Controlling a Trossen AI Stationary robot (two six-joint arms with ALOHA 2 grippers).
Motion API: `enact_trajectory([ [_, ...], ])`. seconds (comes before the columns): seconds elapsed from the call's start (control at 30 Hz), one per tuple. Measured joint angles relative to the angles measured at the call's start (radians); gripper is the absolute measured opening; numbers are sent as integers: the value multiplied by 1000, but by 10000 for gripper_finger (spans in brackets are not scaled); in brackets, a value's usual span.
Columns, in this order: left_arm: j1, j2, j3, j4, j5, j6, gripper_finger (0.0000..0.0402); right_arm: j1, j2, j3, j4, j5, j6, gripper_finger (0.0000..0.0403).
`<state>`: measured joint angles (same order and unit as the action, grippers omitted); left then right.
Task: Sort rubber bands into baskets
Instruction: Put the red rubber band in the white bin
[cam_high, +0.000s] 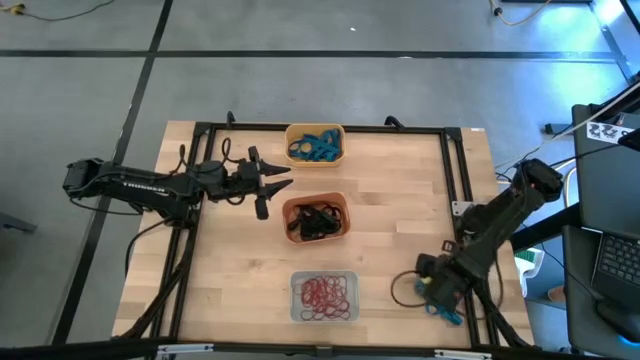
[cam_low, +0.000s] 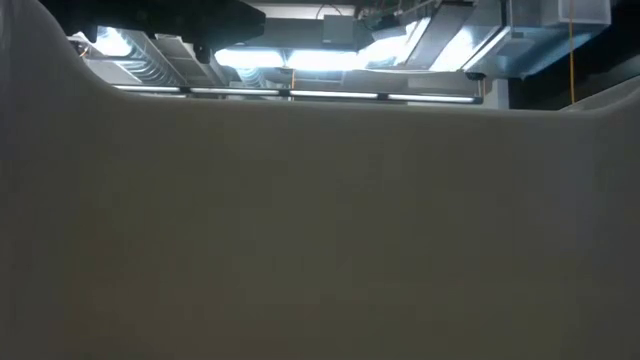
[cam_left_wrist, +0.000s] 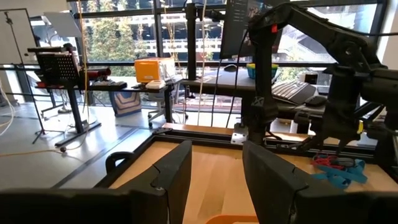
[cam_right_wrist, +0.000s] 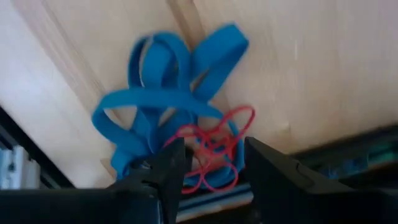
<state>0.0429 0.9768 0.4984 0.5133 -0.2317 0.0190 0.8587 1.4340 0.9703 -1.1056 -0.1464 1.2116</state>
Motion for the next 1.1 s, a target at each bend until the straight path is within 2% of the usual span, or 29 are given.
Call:
enact_trajectory([
  [0.17, -8, 5, 0, 1, 0, -1, 141, 110, 3, 0, -9, 26, 87, 165],
  [0.33, -40, 18, 25, -21, 1, 37, 141, 178, 4, 0, -22, 81, 103, 165],
  [0.47, -77, 67, 85, -111, 2, 64, 141, 213, 18, 0, -25, 117, 101, 165],
  [0.8, -103, 218, 213, -246, 2, 92, 141, 229, 24, -84, 92, 92, 150, 165],
  [1.1, -128, 257, 251, -329, 1, 115, 141, 229, 24, -153, 191, 75, 166, 165],
])
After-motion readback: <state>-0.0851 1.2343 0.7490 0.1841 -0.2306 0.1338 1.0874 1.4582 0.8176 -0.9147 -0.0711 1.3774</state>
